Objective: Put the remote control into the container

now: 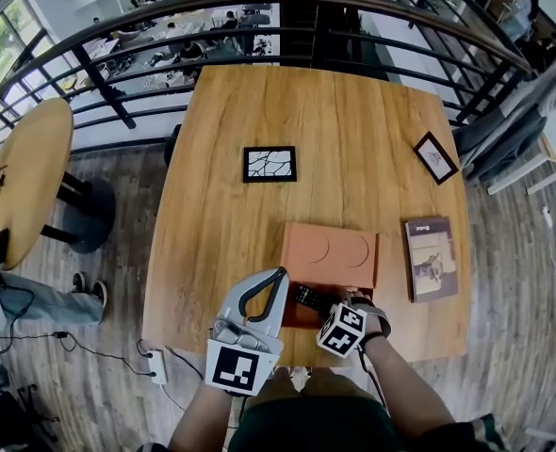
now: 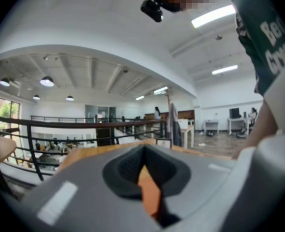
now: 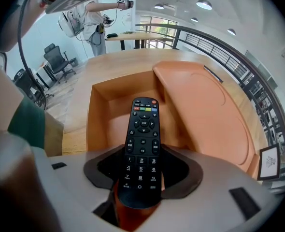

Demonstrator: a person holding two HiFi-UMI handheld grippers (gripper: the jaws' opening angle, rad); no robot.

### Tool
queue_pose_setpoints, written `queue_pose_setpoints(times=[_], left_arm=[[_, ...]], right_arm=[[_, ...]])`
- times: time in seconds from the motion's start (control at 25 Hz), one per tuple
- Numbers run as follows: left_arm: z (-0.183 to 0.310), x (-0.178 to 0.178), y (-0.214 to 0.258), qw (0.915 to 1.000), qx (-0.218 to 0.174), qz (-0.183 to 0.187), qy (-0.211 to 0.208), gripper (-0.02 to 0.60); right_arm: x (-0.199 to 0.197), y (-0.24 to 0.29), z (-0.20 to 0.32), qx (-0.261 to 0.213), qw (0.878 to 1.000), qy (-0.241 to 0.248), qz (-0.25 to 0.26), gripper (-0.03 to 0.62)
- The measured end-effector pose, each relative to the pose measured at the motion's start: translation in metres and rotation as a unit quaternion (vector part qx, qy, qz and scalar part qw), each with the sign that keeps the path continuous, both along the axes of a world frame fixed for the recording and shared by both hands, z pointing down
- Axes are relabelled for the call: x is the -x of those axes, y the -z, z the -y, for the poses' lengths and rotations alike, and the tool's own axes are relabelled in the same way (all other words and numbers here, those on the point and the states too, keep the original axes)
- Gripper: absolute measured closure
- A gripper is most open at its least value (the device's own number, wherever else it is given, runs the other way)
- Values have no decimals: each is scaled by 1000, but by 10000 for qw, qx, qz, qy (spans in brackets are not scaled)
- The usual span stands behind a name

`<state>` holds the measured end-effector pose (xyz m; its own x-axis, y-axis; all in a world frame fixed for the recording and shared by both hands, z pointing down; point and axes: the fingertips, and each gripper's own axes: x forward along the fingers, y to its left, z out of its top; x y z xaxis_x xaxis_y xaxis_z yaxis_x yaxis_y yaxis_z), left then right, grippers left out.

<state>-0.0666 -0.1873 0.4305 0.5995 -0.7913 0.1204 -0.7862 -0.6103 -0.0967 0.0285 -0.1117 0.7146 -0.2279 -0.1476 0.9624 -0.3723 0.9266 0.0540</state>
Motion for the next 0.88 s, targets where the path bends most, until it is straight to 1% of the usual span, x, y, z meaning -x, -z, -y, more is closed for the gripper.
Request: queue_pose_setpoints(times=[0.4, 0.88], left_arm=[[1, 3, -5, 10000, 44, -32, -5, 580], [-1, 3, -7, 10000, 38, -6, -57, 580]], right_arm=[[1, -5, 2, 63, 9999, -7, -98, 370], [-1, -5, 2, 194, 9997, -171, -31, 368]])
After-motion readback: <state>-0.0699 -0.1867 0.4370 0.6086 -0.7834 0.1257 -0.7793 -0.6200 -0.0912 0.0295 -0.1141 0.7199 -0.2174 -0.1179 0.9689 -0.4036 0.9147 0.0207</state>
